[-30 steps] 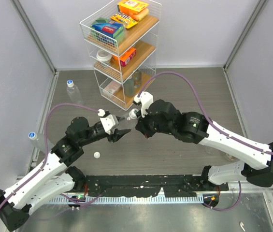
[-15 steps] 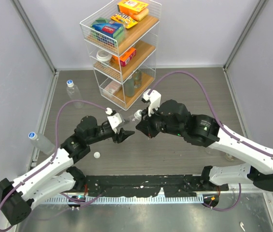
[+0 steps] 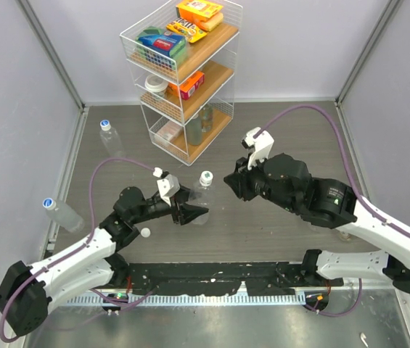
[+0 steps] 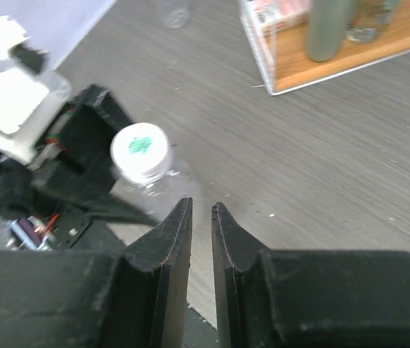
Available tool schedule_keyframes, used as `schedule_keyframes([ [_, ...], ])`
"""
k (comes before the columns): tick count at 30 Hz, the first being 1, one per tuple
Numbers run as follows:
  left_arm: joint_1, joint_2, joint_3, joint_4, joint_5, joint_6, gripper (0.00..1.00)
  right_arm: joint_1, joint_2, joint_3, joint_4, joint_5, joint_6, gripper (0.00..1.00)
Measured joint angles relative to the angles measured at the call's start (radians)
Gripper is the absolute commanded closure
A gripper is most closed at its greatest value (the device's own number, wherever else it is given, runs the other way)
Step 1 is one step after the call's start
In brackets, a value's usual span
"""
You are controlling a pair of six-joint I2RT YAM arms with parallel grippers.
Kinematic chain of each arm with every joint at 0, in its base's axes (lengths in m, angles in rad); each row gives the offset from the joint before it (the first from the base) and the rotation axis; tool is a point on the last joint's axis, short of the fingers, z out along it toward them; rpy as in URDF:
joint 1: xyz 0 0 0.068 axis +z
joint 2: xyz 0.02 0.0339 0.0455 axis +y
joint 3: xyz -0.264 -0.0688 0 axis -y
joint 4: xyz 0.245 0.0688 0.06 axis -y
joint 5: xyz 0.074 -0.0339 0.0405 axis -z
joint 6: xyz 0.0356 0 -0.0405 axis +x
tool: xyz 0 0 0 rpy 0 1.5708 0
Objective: Screw on the bottle caps
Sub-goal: Screw the bottle cap onto the plastic bottle.
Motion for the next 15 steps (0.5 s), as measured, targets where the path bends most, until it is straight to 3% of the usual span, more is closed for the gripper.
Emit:
schedule_keyframes([
  [6,0.0,0.011,-0.002,0.078,0.079,-0.056,1.0,-0.002,0.072,-0.004,-0.002,0.146,0.008,0.77],
  [15,0.0,0.018,-0.002,0.086,0.116,-0.069,1.0,-0.002,0.176,-0.001,0.014,0.187,-0.021,0.76],
])
